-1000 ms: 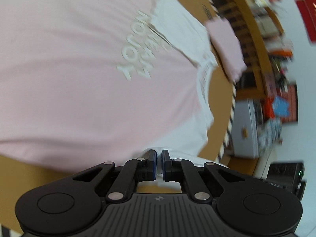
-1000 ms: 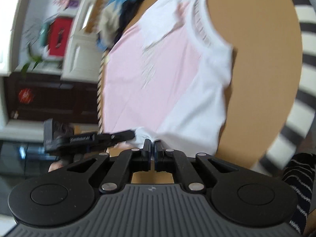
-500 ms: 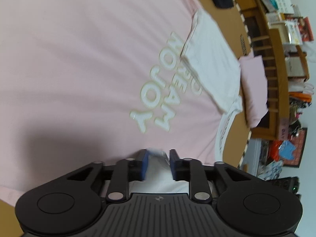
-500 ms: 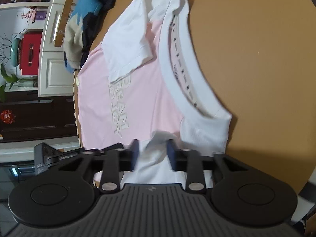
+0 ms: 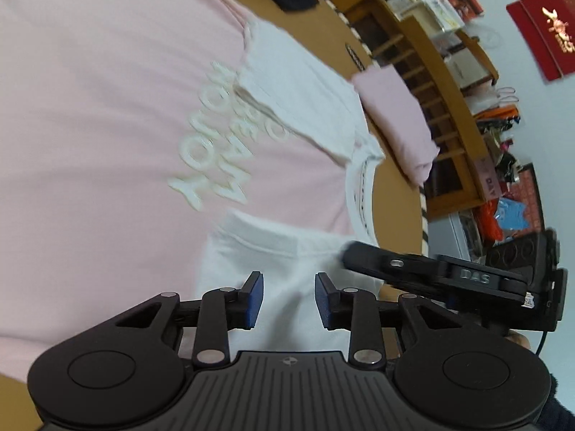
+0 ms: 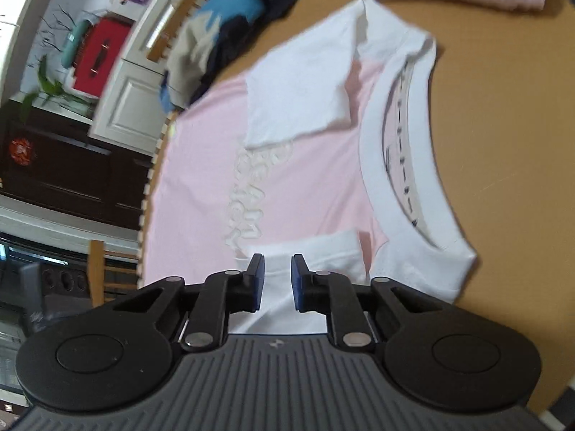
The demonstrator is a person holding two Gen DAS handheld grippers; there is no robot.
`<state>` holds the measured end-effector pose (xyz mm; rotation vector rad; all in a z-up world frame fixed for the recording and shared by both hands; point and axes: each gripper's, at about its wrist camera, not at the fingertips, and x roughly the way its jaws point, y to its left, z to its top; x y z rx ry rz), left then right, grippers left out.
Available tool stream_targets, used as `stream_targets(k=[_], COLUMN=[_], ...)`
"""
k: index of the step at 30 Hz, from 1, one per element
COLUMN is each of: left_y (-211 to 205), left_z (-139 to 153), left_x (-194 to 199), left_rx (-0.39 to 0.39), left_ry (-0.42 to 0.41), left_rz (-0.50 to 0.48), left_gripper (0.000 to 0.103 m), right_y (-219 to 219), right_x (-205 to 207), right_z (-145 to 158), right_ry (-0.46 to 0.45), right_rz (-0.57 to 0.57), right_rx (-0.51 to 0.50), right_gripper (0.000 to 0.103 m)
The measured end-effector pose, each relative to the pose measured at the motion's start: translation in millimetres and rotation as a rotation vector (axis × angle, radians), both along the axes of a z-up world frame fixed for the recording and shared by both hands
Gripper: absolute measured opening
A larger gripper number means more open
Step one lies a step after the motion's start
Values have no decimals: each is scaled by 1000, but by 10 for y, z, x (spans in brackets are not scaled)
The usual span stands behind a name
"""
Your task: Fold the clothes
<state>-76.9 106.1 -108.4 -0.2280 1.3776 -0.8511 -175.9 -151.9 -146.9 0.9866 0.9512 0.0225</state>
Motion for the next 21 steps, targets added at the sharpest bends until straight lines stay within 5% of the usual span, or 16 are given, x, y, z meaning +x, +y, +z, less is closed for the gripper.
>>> stream_targets(k=[6,9,11,21], left_y=[131,238,282,360], left_z=[-117,-60,-6,-20], left_x=[71,135,139,82], left_rx=[26,43,35,36], left_ry=[-20,-48,-66,-71], left_rz=[73,115,126,168], left_gripper=[14,20,33,30], right_y=[-33,-61,-48,18], right_x=[-30,-108,-135,-104], right_z=[-59,8,69,160], right_ry=[36,48,45,10], right_rz=[39,46,48,79], right_rx=[-88,-146,-163,-200], right_gripper=[9,10,17,18])
